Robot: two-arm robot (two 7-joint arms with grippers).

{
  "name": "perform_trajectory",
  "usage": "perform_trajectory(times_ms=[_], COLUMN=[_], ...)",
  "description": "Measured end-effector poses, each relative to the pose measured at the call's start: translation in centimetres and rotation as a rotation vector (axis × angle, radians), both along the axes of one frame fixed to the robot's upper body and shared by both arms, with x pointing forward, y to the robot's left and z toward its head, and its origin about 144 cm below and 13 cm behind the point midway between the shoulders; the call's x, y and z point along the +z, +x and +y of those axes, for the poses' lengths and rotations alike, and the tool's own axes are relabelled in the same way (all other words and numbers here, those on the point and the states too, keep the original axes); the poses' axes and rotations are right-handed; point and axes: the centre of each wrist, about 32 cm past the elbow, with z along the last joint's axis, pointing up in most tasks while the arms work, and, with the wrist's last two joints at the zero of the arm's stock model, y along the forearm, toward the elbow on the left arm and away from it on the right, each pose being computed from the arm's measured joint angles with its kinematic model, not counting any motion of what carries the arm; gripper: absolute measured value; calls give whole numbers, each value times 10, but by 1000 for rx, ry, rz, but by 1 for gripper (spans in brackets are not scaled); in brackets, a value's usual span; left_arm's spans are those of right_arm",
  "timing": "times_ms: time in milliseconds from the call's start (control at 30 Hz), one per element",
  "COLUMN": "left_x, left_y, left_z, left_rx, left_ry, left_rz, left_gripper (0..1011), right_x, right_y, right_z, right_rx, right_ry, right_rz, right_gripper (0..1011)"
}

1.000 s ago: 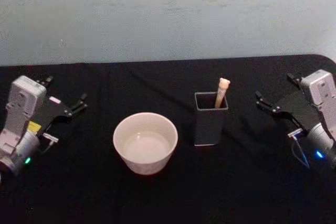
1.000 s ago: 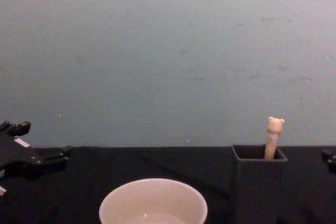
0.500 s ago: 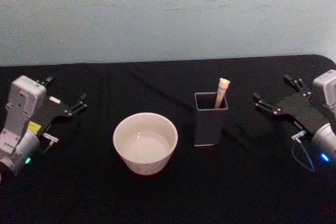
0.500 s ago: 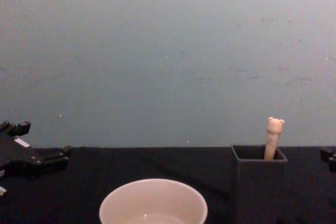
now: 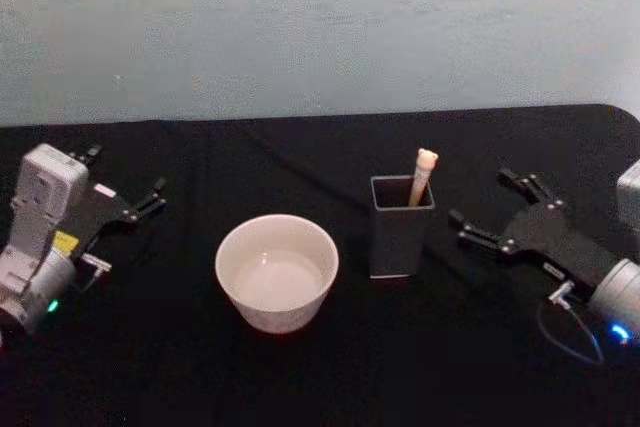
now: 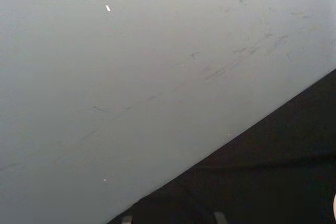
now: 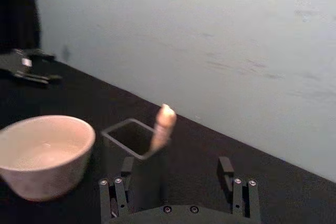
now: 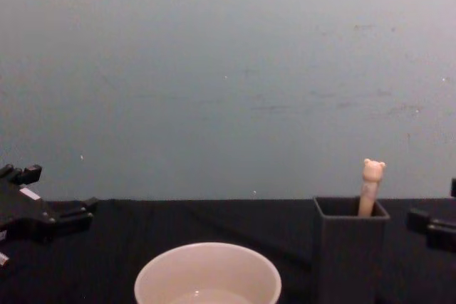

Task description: Pick up the stirring spoon with one hand, stir inside the cup, then place it back in its original position.

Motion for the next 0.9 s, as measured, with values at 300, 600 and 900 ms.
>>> perform_trajectory(times_ms=[300, 600, 900], left_x=[0, 0, 0], left_y=[0, 0, 0], left_z=[0, 0, 0], left_rx=[0, 0, 0], left_ry=[0, 0, 0], left_rz=[0, 0, 0], left_gripper=[1001, 1001, 1001], right_x=[-1, -3, -4], right_y=[16, 39, 57], right_z=[13, 25, 27], right_rx=[68, 83, 82], right_ry=[72, 130, 163], right_rz=[6, 10, 33], right_gripper=[1002, 1002, 1002])
